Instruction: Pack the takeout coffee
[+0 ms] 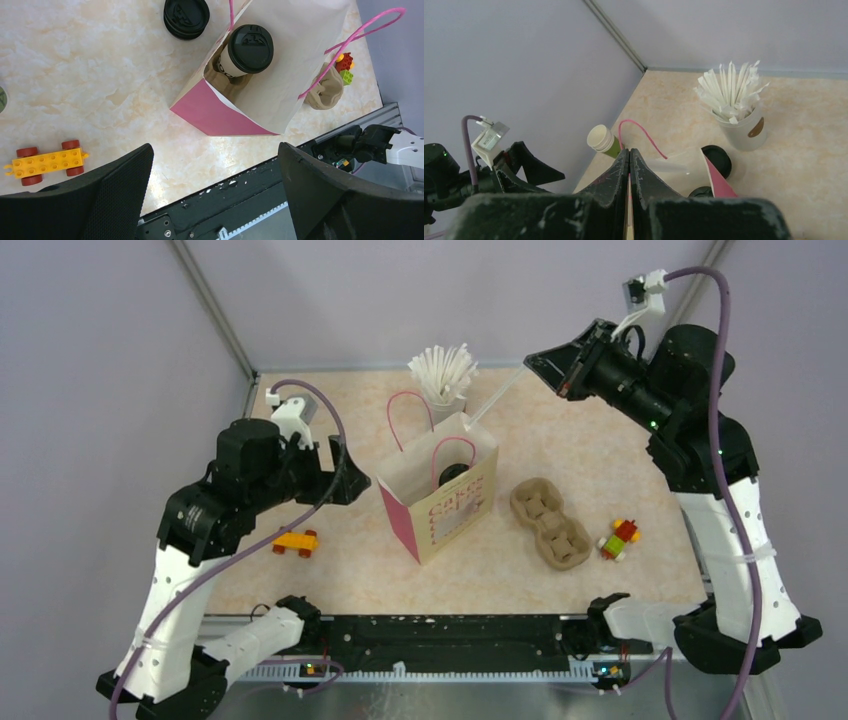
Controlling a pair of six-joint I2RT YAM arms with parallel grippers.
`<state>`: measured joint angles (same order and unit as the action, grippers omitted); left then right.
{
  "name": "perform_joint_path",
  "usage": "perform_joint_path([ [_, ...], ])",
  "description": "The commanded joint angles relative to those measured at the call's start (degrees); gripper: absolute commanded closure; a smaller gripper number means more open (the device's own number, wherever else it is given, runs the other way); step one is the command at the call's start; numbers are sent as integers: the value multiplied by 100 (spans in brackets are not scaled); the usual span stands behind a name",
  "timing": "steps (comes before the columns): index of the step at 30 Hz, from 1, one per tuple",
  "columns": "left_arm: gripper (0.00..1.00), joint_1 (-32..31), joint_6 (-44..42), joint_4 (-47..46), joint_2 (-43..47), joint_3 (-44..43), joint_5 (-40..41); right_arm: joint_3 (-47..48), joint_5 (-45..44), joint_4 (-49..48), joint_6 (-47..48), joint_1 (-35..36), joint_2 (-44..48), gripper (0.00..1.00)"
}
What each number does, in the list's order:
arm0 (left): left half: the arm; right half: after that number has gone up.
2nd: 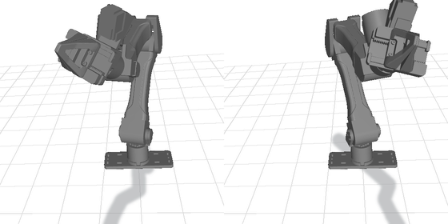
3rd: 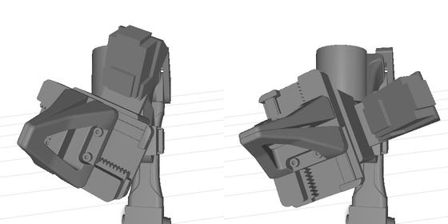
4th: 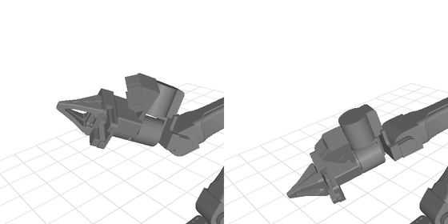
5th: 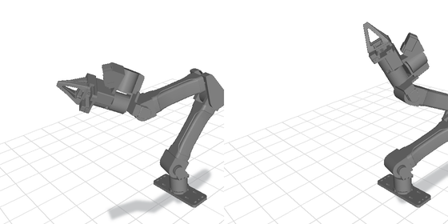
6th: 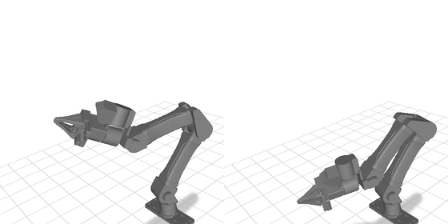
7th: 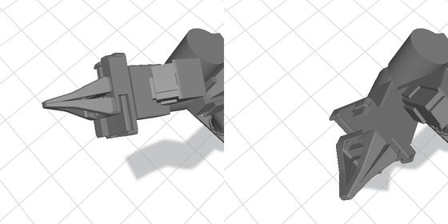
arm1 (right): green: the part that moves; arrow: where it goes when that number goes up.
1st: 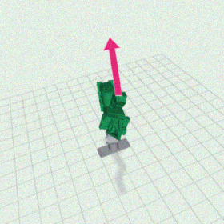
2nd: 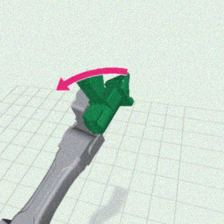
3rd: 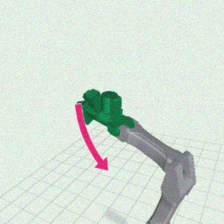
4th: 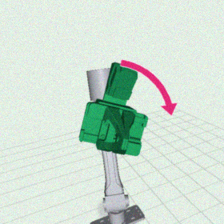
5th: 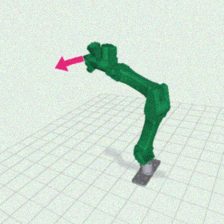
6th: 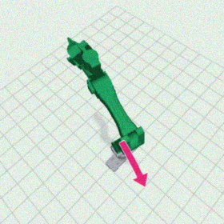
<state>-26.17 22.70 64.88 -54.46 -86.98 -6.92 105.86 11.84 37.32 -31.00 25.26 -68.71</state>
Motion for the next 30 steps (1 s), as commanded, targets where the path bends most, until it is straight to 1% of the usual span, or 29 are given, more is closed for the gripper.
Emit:
perform_joint_path([
  [1,1,29,-20,-133,85,-74,38,-423,526,-373,-410,-8,3,100],
  [5,1,25,27,-214,67,-39,58,-1145,874,-964,-912,44,103,100],
  [12,1,24,130,-317,50,90,29,-1708,900,-1726,-1251,361,21,100],
  [17,1,25,201,-467,67,228,-41,-2551,998,-2525,-1684,795,-95,100],
  [19,1,25,217,-500,46,260,-37,-2889,1021,-2780,-1815,823,-114,100],
  [20,1,25,225,-533,43,278,-26,-2908,972,-2785,-1746,811,-121,100],
  [21,1,25,226,-567,41,306,-9,-2801,872,-2615,-1559,790,-165,90],
  [22,1,25,226,-603,37,334,9,-2544,731,-2296,-1284,740,-236,73],
  [23,1,25,214,-622,14,335,25,-2187,589,-1846,-996,660,-303,58],
  [24,1,30,197,-646,-17,306,27,-1800,421,-1368,-748,552,-394,46],
  [25,1,25,173,-648,-61,213,34,-1394,299,-902,-499,445,-482,37],
  [26,1,25,149,-639,-115,116,46,-1047,150,-490,-285,312,-557,30],
  [27,1,25,123,-629,-177,5,82,-717,4,-144,-78,245,-621,26],
  [28,1,25,90,-624,-235,-112,133,-480,-136,229,111,214,-653,26],
  [30,1,25,18,-663,-334,-309,218,-197,-323,536,506,208,-634,26],
])
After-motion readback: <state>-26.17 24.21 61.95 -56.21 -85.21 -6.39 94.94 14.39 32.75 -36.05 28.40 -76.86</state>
